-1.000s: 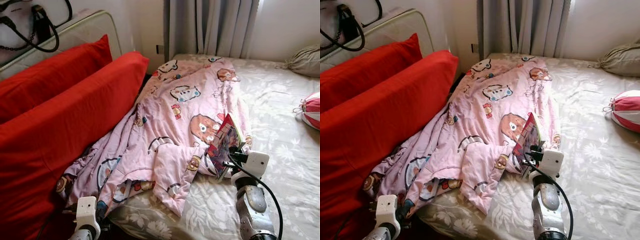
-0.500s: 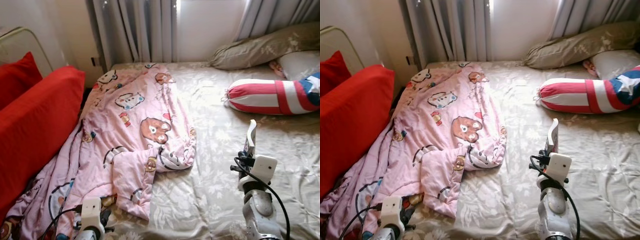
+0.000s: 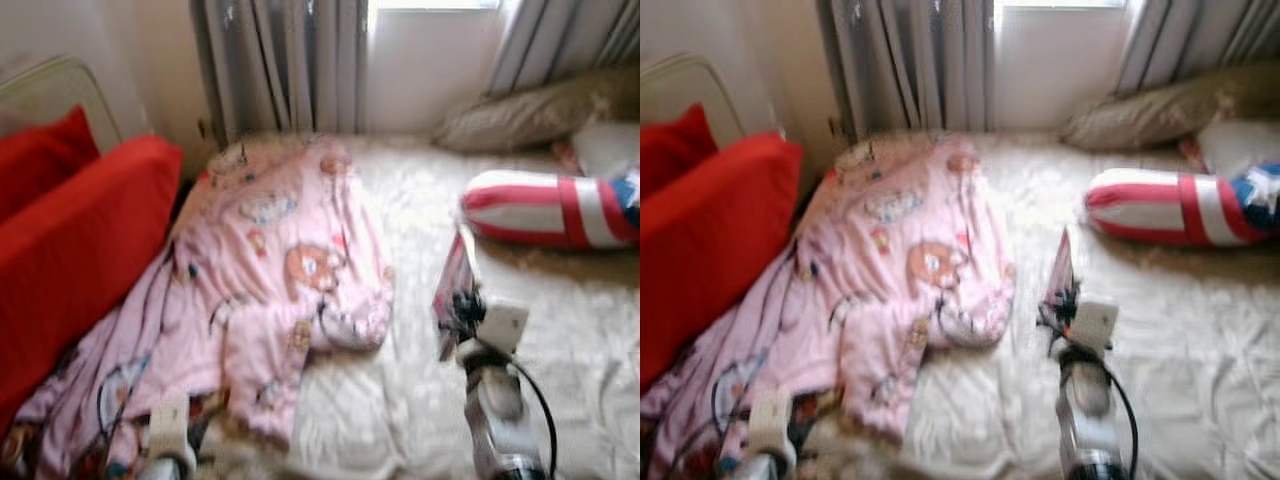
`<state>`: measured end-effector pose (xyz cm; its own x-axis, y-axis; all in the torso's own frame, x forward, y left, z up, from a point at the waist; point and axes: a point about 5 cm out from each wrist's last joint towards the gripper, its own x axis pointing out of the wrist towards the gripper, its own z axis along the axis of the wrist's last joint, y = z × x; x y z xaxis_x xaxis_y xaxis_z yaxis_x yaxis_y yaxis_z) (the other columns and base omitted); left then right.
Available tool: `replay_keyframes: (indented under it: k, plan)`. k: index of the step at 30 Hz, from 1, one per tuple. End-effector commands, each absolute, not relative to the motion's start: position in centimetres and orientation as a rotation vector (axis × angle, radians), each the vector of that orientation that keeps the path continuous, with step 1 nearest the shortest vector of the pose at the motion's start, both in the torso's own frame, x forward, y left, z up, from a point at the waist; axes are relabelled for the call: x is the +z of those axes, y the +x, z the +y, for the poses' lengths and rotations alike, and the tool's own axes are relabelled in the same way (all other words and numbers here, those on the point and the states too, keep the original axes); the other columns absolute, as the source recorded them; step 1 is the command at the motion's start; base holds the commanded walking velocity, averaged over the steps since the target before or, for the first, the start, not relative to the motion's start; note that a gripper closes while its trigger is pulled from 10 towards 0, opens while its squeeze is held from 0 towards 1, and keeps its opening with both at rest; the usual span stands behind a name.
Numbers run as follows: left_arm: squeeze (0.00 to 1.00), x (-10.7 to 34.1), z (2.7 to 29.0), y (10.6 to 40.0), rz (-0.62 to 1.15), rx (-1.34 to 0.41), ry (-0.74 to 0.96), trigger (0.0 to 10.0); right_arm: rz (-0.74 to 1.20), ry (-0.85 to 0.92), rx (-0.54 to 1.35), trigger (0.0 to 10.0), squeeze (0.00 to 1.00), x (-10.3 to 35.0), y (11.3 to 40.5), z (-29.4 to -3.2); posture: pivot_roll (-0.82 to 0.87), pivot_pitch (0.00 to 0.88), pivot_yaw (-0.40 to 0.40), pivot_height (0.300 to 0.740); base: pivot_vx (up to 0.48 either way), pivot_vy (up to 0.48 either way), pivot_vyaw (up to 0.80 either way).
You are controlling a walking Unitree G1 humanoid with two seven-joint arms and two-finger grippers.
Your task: Clean up the room
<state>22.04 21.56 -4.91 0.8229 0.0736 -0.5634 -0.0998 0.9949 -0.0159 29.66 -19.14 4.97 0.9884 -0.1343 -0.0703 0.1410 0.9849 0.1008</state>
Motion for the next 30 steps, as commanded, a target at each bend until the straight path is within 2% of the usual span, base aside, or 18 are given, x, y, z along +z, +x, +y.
replay_keyframes:
  k: [1,10,30]
  plan:
    - [0.0,-5.19,22.05,21.47,0.616,0.108,-0.039,10.0,0.015,0.118,-0.147,10.0,0.0,5.99,30.25,-19.12,0.02,0.0,0.022,0.74,0.0,-0.386,0.0]
    - [0.0,-5.16,22.07,21.5,0.613,0.114,-0.04,10.0,0.026,0.125,-0.148,10.0,0.0,5.94,30.34,-19.11,0.02,0.0,0.02,0.74,0.0,-0.388,-0.59]
    - [0.0,-5.03,21.97,21.74,0.604,0.117,-0.044,10.0,0.029,0.124,-0.113,10.0,0.0,5.86,30.43,-18.53,0.02,0.0,0.02,0.74,0.0,-0.387,0.0]
